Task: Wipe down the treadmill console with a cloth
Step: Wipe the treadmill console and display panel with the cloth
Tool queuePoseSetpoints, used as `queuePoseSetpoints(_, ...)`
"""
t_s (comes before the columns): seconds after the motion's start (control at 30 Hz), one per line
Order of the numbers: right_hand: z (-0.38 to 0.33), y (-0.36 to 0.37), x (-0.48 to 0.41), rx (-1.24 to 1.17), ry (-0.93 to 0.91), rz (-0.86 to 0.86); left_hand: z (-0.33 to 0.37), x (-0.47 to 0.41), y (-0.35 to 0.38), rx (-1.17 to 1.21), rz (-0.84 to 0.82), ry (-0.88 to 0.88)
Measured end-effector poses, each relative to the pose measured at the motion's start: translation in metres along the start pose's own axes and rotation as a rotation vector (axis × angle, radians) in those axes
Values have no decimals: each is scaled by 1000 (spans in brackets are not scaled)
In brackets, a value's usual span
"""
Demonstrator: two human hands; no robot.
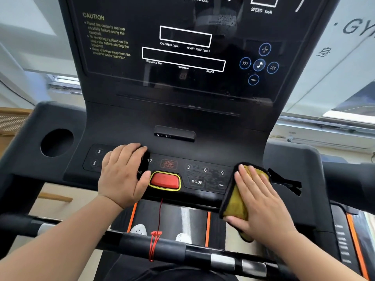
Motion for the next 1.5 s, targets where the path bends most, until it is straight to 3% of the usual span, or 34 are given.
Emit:
queuePoseSetpoints(0.37,-103,-30,-85,-71,-136,-26,0,0,0,-8,2,10)
queuePoseSetpoints(0.6,-65,-20,-53,-80,-14,-35,1,0,-6,56,5,23)
queuePoseSetpoints(0.8,-58,-17,-44,-15,92,-36,-26,5,-41,212,172,35)
queuePoseSetpoints(1.03,-123,-31,-93,-17,39,-89,-108,10,-60,175,168,-46)
queuePoseSetpoints(1.4,-252,-61,-169,-38,-154,-99,-132,3,-51,321,69,12)
queuePoseSetpoints(1.5,-246,-63,-165,-40,-91,-77,-134,3,-52,363,65,12)
Point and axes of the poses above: each hand's wrist, its own x-axis away from the middle knuckle, its own y-axis out of the palm, z = x × y, the point moved 10 cm from there along -x, towards the middle knuckle, and after that the axes turned 9 degrees about x, right-handed, at the moved point
